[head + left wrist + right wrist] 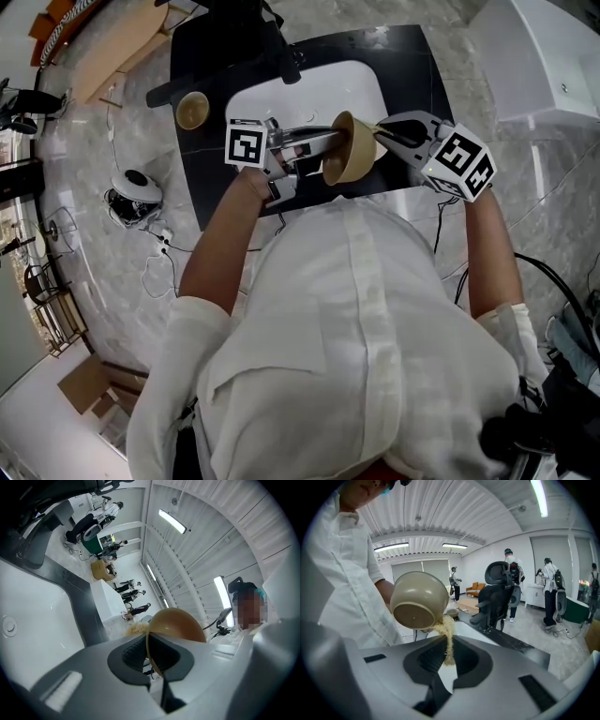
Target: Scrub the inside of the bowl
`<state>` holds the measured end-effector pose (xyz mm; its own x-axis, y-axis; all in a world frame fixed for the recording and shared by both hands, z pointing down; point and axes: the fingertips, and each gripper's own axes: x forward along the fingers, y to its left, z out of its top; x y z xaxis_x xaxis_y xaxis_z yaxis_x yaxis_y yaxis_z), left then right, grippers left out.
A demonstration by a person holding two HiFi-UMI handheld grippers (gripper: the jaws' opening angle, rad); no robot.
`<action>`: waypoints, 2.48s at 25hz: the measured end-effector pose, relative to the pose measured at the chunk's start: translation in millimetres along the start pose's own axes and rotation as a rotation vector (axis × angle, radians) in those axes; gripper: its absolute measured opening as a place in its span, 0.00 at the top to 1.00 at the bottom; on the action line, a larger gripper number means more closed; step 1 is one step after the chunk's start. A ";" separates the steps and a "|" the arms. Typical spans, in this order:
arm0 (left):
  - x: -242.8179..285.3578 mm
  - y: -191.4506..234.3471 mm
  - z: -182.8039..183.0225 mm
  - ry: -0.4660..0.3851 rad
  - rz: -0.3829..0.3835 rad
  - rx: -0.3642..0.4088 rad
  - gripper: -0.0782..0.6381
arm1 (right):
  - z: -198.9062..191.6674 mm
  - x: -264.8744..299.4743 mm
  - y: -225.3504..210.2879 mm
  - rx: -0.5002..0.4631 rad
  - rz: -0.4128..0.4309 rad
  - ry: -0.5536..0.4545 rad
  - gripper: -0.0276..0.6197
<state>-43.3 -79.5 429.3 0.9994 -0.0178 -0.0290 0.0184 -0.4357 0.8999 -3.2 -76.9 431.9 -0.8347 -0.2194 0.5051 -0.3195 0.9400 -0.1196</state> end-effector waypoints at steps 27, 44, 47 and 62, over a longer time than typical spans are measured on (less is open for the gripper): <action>-14.6 40.1 2.9 -0.073 0.070 -0.132 0.87 | 56.0 -35.7 31.5 -0.002 0.127 -0.239 0.91; -17.8 15.4 24.9 -0.202 -0.037 -0.180 0.88 | 23.1 6.7 70.7 -0.008 0.281 -0.140 0.91; -16.1 13.2 20.3 -0.172 -0.046 -0.174 0.87 | 12.3 14.6 62.3 -0.007 0.271 -0.096 0.91; -2.9 8.6 -3.9 -0.011 -0.026 -0.104 0.87 | -11.7 17.2 -1.4 0.002 0.025 0.039 0.91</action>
<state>-45.9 -79.7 438.8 0.9982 -0.0178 -0.0578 0.0483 -0.3407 0.9389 -11.8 -79.0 450.8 -0.8241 -0.1859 0.5350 -0.3000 0.9445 -0.1341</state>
